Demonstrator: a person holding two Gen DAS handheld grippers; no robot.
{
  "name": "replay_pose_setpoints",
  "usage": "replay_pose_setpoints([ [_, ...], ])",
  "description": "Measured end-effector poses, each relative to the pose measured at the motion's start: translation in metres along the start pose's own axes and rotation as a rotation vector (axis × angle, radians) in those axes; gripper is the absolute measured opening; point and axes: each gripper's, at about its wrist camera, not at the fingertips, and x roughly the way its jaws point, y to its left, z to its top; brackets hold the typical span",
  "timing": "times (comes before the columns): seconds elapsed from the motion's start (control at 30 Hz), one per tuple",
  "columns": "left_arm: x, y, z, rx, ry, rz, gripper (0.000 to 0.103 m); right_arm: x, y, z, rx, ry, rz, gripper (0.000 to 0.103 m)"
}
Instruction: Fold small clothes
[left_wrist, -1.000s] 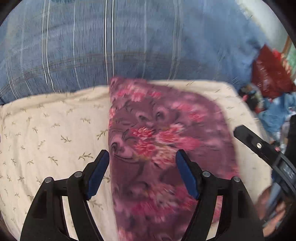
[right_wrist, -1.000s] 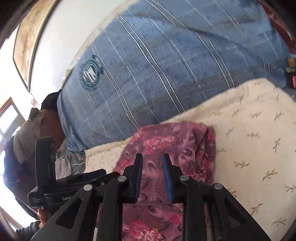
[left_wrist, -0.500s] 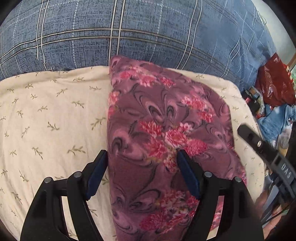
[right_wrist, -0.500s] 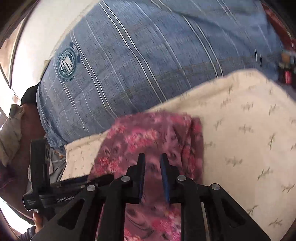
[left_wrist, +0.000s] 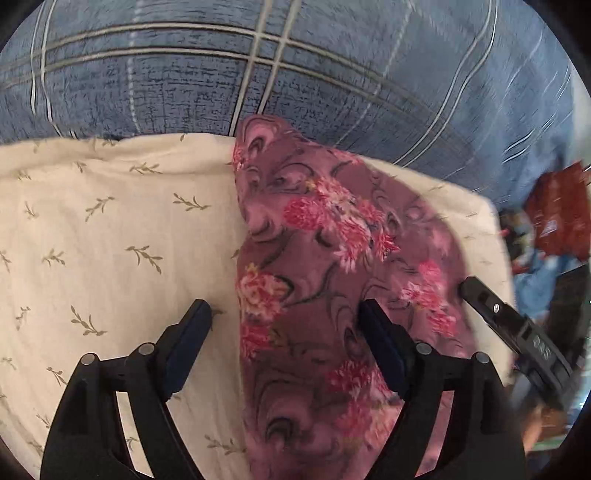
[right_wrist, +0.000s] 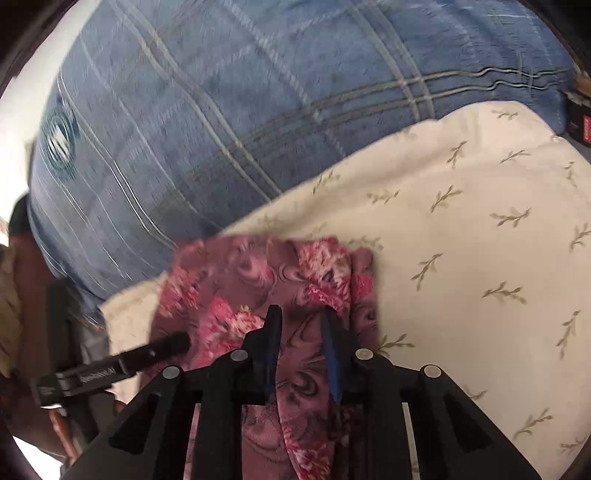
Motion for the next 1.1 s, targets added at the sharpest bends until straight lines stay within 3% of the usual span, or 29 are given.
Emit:
replay_pose_setpoints([
  [0.03,-0.005,0.007,0.000,-0.015,-0.002,-0.028,0.083,-0.011,-0.007,0.001,0.030,-0.034,-0.010,0.034],
  [0.07,-0.010,0.016,-0.001,-0.032,-0.004,-0.060,0.083,-0.018,-0.015,0.001,0.048,-0.052,-0.026,0.054],
  [0.13,-0.016,0.034,-0.006,-0.061,0.013,-0.116,0.082,-0.023,-0.030,-0.003,0.073,-0.038,-0.025,0.072],
  [0.23,-0.016,0.044,-0.019,-0.084,0.046,-0.197,0.082,-0.008,-0.045,-0.017,0.118,0.062,0.110,0.072],
  [0.3,-0.014,0.040,-0.025,-0.068,0.061,-0.242,0.083,-0.009,-0.042,-0.026,0.094,0.038,0.192,0.074],
  [0.4,-0.007,0.024,-0.034,-0.031,0.104,-0.302,0.083,0.000,-0.031,-0.034,0.056,0.090,0.317,0.081],
  [0.47,-0.010,0.017,-0.041,-0.018,0.094,-0.283,0.084,0.005,-0.017,-0.039,-0.009,0.133,0.339,0.085],
  [0.57,-0.012,0.014,-0.040,-0.036,0.067,-0.276,0.081,0.008,-0.004,-0.050,-0.068,0.124,0.286,0.085],
  [0.6,-0.013,0.014,-0.041,-0.052,0.054,-0.265,0.070,0.008,-0.003,-0.051,-0.062,0.111,0.270,0.082],
  [0.63,-0.011,0.010,-0.038,-0.056,0.047,-0.241,0.055,0.008,-0.003,-0.052,-0.055,0.101,0.249,0.075],
  [0.73,-0.016,0.007,-0.043,-0.049,0.013,-0.206,0.036,0.004,0.003,-0.062,-0.079,0.067,0.185,0.048],
  [0.77,-0.018,0.006,-0.043,-0.045,0.004,-0.200,0.034,0.002,0.002,-0.061,-0.090,0.052,0.175,0.036],
  [0.8,-0.023,0.002,-0.045,-0.037,-0.013,-0.192,0.031,-0.003,0.004,-0.061,-0.107,0.034,0.150,0.032],
  [0.93,-0.036,-0.002,-0.050,-0.022,-0.048,-0.174,0.027,-0.021,0.021,-0.066,-0.182,-0.034,0.060,0.028],
  [1.1,-0.064,-0.006,-0.064,-0.015,-0.077,-0.175,0.026,-0.051,0.043,-0.081,-0.240,-0.113,0.016,0.027],
])
